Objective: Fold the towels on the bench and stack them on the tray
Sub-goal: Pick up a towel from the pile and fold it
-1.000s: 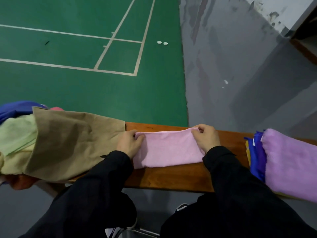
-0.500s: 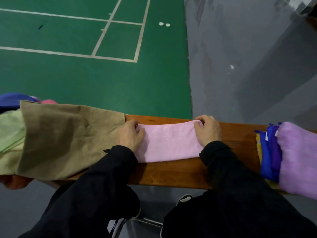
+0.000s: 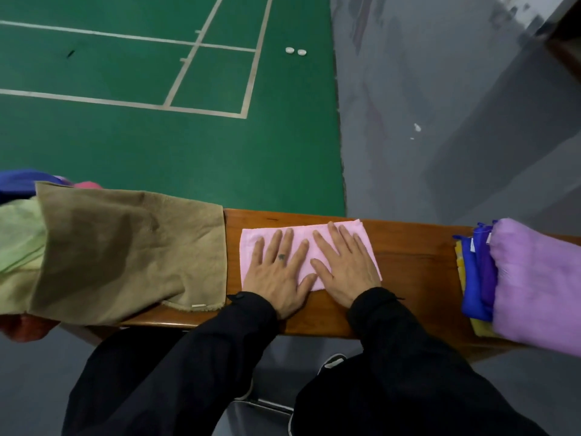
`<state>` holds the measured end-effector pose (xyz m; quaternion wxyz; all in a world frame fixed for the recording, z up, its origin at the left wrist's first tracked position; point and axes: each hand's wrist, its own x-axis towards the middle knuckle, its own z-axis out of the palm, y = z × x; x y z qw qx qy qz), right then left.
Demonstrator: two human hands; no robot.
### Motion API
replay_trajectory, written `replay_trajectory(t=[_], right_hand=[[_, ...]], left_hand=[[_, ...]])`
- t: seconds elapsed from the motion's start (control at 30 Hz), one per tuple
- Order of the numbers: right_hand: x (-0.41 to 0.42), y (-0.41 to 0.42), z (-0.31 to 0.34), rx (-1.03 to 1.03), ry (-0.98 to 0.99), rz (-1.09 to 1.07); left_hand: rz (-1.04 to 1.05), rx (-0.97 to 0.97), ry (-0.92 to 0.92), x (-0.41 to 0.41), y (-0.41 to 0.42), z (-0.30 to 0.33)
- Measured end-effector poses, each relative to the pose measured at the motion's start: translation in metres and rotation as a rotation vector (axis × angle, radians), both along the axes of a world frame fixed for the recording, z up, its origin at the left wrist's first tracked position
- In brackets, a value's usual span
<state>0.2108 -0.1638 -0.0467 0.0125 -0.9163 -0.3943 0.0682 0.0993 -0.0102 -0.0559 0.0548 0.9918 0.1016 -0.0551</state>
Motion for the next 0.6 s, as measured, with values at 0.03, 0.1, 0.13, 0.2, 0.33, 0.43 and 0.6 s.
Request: replay_trajectory(t=[0.03, 0.1, 0.13, 0.2, 0.33, 0.43, 0.6], right_hand=[[-0.001, -0.004, 0.0, -0.024, 0.008, -0.019], [-0.008, -0.014, 0.002, -0.055, -0.003, -0.024], [-0.014, -0.02, 0.001, -0.053, -0.008, -0.025], [-0.032, -0.037, -0.001, -0.032, -0.012, -0.029], [-0.062, -0.066, -0.008, 0.009, 0.012, -0.042], [-0.062, -0.066, 0.0, 0.011, 0.032, -0.044], [-0.06, -0.074, 0.013, 0.228, 0.055, -0.188]], left_hand=[[-0.009, 0.016, 0.022, -0.001, -0.001, -0.001], [-0.028, 0.03, 0.039, -0.008, -0.007, 0.0], [-0.035, 0.029, 0.032, -0.014, -0.012, 0.001], [-0.055, 0.007, 0.017, -0.031, -0.025, -0.001], [-0.083, -0.017, -0.056, -0.062, -0.046, -0.008], [-0.026, -0.072, -0.148, -0.066, -0.043, -0.003], [0.489, -0.061, -0.091, -0.071, -0.008, 0.027]])
